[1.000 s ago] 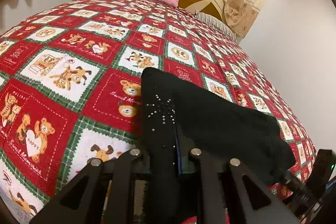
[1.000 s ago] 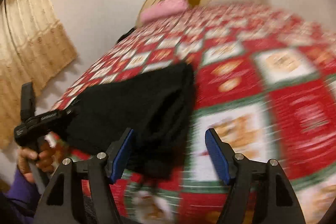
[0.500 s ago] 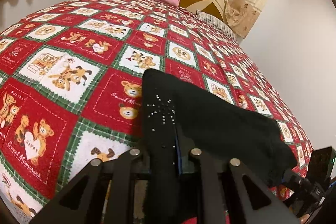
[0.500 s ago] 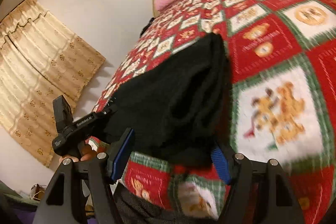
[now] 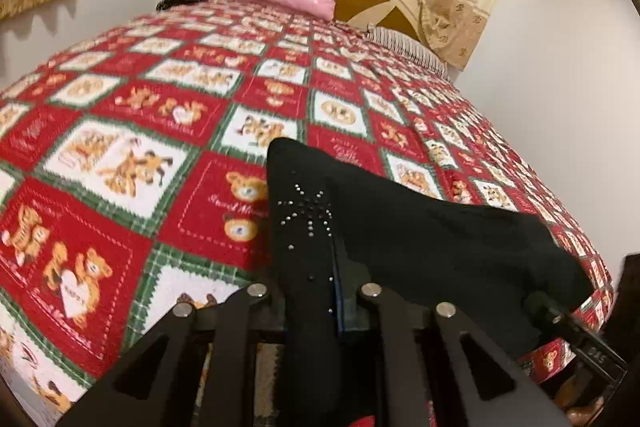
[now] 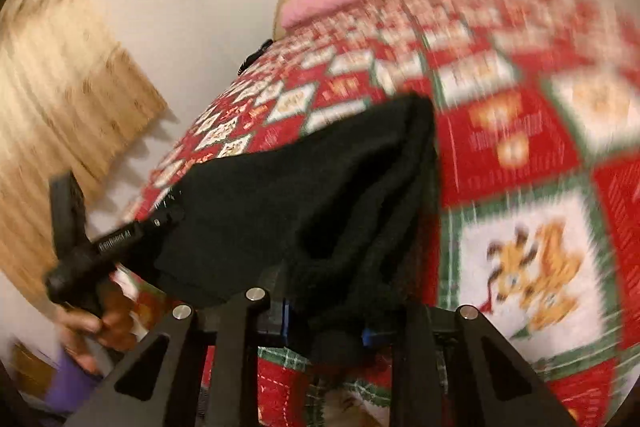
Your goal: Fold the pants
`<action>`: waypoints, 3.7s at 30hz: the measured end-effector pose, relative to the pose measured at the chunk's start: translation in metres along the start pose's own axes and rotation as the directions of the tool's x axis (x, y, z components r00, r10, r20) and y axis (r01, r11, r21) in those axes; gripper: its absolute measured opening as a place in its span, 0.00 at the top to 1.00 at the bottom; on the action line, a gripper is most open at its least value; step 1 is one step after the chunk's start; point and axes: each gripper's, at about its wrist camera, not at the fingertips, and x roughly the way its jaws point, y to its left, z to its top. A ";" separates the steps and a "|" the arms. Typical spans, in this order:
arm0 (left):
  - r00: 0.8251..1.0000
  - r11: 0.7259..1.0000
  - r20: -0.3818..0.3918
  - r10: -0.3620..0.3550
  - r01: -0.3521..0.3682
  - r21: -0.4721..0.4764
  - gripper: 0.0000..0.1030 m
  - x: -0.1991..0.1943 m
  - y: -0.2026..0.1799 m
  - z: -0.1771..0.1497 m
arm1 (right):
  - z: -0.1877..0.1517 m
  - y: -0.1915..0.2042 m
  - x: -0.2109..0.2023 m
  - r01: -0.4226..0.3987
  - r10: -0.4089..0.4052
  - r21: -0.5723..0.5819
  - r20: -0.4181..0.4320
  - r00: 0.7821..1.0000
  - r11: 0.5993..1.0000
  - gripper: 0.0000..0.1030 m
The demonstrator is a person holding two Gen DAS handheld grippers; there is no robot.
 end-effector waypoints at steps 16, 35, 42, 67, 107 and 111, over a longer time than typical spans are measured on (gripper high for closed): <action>0.970 0.983 0.168 0.176 -0.183 0.028 0.85 -0.036 0.026 0.038 | 0.044 0.086 0.016 0.054 -0.011 -0.295 0.146 0.989 0.954 0.76; 0.907 0.920 0.153 0.391 -0.386 -0.064 0.85 -0.024 0.101 0.088 | 0.106 0.153 0.128 -0.042 0.067 -0.389 0.051 0.996 0.920 0.76; 0.876 0.884 0.123 0.467 -0.461 -0.073 0.85 0.002 0.127 0.101 | 0.116 0.168 0.187 -0.064 0.059 -0.389 -0.024 0.998 0.919 0.76; 0.835 0.801 -0.076 0.545 -0.545 -0.247 0.00 -0.004 0.205 0.071 | 0.109 0.120 0.239 -0.045 -0.021 -0.305 -0.212 0.977 0.951 0.20; 0.799 0.799 -0.005 0.601 -0.601 -0.035 0.00 -0.003 0.128 0.059 | 0.088 0.122 0.162 -0.029 0.025 -0.056 -0.067 0.997 0.998 0.36; 0.812 0.811 -0.002 0.584 -0.583 -0.054 0.00 -0.021 0.113 0.046 | 0.068 0.130 0.141 -0.018 0.014 -0.072 -0.063 0.998 0.997 0.36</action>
